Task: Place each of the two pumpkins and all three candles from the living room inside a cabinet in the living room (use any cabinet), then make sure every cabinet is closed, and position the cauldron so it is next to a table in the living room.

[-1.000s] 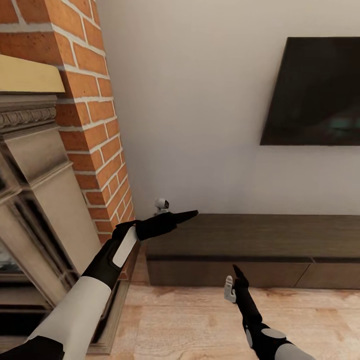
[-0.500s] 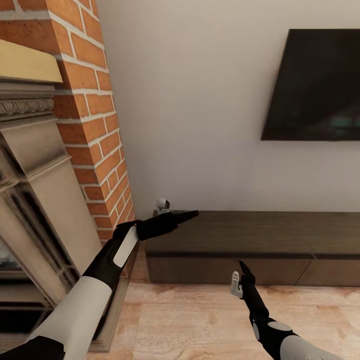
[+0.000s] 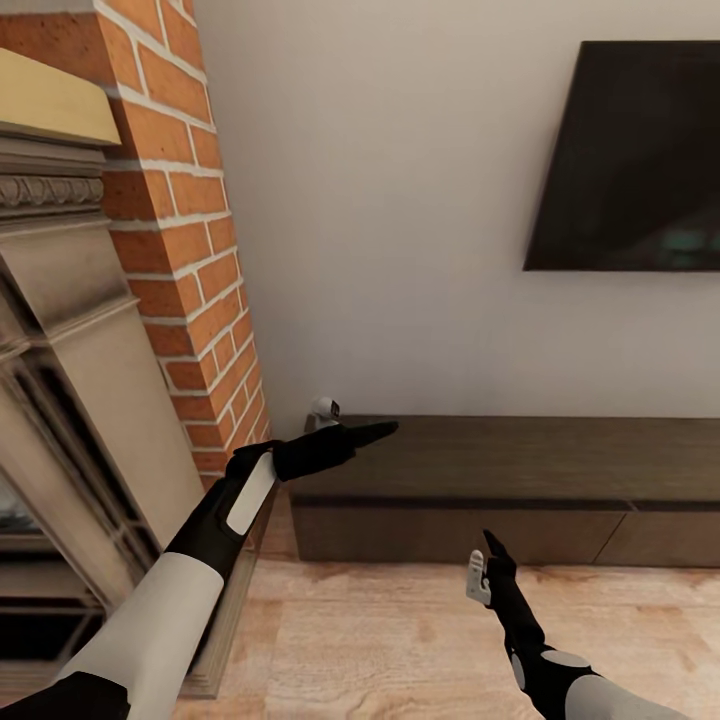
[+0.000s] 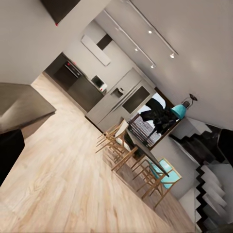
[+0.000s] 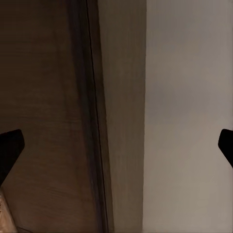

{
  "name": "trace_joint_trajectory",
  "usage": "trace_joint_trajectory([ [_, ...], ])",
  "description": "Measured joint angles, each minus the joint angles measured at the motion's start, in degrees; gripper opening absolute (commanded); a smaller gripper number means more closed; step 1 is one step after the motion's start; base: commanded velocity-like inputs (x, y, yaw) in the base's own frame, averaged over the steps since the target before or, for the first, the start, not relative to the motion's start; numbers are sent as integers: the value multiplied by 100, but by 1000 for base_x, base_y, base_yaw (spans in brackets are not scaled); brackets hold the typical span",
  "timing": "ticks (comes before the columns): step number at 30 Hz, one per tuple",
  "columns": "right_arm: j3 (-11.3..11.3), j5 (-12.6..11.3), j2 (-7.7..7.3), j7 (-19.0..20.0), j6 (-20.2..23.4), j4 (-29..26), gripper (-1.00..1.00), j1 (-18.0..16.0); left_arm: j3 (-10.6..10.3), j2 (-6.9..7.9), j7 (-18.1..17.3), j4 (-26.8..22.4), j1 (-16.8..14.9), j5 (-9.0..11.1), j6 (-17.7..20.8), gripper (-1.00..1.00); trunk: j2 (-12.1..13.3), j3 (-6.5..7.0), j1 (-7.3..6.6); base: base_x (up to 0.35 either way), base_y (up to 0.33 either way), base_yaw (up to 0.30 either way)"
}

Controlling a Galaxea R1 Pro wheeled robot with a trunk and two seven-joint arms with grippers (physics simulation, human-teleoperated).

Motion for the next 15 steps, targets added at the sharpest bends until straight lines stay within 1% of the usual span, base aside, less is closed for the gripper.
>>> trace_joint_trajectory([
  [4, 0, 0, -2, 0, -4, -1, 100, 0, 0, 0, 0, 0, 0, 0, 0, 100, -160, -72, 88, 0, 0, 0],
  [12, -1, 0, -2, -8, -2, -2, 100, 0, 8, 37, -16, 21, 36, 9, -16, 100, -162, -72, 88, 3, -3, 0],
  [15, -1, 0, -2, -8, 1, -2, 100, 0, 9, 18, -13, -8, 42, 5, -17, 100, -162, -72, 88, 87, -161, 0],
])
